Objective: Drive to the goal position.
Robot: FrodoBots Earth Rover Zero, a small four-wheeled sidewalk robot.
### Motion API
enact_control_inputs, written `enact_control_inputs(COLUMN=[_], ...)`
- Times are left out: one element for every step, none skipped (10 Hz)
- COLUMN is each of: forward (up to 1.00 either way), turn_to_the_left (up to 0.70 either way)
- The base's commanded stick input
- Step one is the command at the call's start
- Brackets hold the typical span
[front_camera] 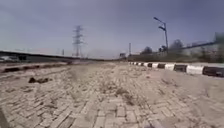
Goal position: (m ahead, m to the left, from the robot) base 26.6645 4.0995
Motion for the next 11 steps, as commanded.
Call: enact_control_inputs(forward=[1.0, 1.0, 1.0, 1.0, 1.0, 1.0, 1.0, 1.0, 1.0, 1.0, 1.0], turn_to_the_left=[0.0, 0.0, 0.0, 0.0, 0.0, 0.0, 0.0, 0.0, 0.0, 0.0, 0.0])
